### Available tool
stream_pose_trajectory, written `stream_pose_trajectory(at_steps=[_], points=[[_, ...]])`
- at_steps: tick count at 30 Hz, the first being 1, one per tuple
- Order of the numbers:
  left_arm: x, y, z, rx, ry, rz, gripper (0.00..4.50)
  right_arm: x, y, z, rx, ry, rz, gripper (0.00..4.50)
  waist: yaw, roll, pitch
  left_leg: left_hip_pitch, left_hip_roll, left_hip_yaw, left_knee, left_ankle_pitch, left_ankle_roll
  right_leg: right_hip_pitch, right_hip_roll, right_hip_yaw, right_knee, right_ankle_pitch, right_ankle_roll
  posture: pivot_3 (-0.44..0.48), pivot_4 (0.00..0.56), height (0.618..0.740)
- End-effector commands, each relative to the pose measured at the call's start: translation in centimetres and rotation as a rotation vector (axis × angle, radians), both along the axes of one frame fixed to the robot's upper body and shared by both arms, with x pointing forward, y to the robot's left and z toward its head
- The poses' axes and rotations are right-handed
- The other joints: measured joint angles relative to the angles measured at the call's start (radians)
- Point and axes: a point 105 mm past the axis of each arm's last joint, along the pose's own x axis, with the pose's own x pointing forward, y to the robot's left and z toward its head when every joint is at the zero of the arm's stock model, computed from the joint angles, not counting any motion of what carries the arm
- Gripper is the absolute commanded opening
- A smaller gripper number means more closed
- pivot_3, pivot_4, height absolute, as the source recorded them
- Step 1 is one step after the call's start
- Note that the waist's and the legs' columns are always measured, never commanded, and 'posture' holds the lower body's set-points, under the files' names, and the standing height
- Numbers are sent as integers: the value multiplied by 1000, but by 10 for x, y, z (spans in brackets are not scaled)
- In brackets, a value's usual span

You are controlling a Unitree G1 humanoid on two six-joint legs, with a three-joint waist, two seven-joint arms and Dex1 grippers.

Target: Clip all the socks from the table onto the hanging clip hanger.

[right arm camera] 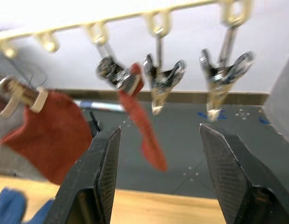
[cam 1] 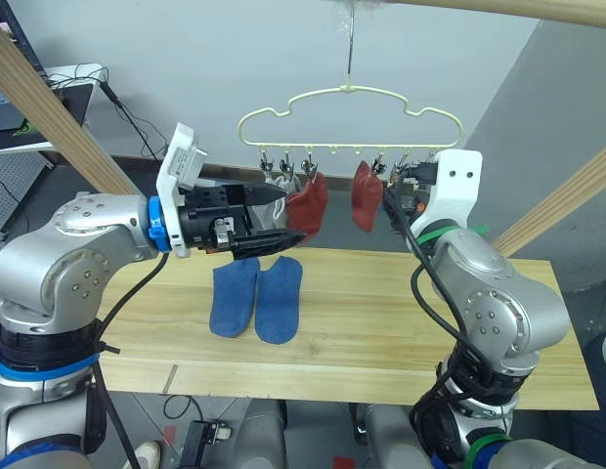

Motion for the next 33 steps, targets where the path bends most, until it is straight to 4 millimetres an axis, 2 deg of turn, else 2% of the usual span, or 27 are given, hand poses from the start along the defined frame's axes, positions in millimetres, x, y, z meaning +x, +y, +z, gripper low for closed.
stream_pose_trajectory(at_steps=[1, 15, 18, 33], points=[[-8, 2, 10, -1, -48, -18, 4457, -1, 0, 13, 22, -60, -17, 2766, 1, 0, 0, 0, 0, 0, 0, 0, 0, 0, 0, 0, 0, 0, 0, 16, 272, 740], [-6, 1, 7, -4, -58, -2, 4457, 1, 5, 16, 32, -63, -3, 2766, 5, 0, 0, 0, 0, 0, 0, 0, 0, 0, 0, 0, 0, 0, 0, 23, 268, 740], [-5, 1, 7, -9, -60, 4, 4493, 2, 5, 15, 29, -59, -1, 1872, 5, 0, 0, 0, 0, 0, 0, 0, 0, 0, 0, 0, 0, 0, -1, 23, 267, 740], [-4, 0, 6, -15, -62, 25, 4493, 13, 4, 20, 19, -68, 4, 1872, 7, 0, 0, 0, 0, 0, 0, 1, 0, 0, 0, 0, 2, 1, -1, 44, 265, 740]])
